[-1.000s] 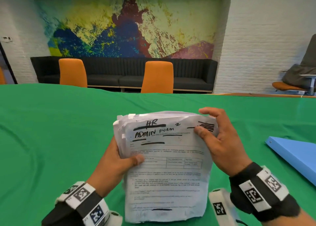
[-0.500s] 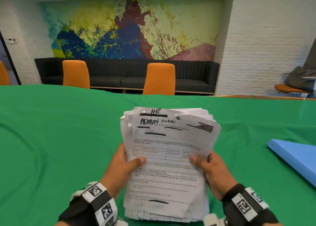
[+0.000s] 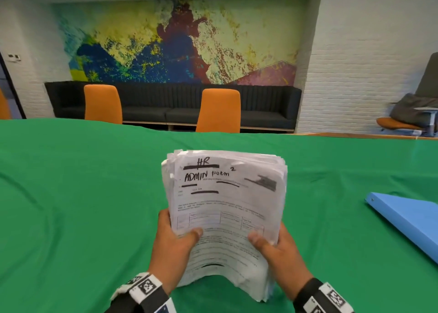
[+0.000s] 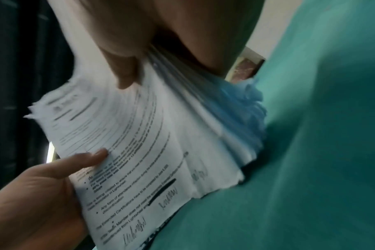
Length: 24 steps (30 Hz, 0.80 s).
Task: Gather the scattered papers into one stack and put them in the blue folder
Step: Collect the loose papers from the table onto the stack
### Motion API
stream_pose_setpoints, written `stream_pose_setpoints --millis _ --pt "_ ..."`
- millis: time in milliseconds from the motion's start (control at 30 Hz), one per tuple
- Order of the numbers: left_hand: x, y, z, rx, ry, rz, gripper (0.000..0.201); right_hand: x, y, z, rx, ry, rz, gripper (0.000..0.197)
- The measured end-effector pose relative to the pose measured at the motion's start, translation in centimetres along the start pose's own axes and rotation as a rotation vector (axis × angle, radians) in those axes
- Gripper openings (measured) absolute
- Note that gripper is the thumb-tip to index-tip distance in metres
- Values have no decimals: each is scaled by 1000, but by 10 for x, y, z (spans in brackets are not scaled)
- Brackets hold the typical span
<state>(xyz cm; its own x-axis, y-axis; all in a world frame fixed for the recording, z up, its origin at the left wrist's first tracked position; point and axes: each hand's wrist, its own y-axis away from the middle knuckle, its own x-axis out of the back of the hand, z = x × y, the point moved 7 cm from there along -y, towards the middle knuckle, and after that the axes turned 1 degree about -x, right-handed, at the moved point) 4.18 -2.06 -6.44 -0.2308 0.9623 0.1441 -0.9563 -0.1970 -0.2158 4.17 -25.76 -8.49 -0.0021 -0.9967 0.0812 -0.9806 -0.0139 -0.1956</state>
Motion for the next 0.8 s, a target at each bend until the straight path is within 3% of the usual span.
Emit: stream_pose_setpoints --millis 100,233,433,667,800 --pt "-3 0 0 -19 -43 -10 39 1 -1 7 -39 -21 17 29" --pt "2 -8 12 -71 -27 5 40 5 -13 -10 19 -77 35 30" --pt "2 -8 -19 88 -9 -51 45 -7 -6 25 -180 -59 -153 33" --pt "2 -13 -28 116 69 -56 49 -2 -11 31 -195 -79 -133 33" --pt "5 -10 -11 27 106 -55 46 0 -14 39 -221 -63 -162 34"
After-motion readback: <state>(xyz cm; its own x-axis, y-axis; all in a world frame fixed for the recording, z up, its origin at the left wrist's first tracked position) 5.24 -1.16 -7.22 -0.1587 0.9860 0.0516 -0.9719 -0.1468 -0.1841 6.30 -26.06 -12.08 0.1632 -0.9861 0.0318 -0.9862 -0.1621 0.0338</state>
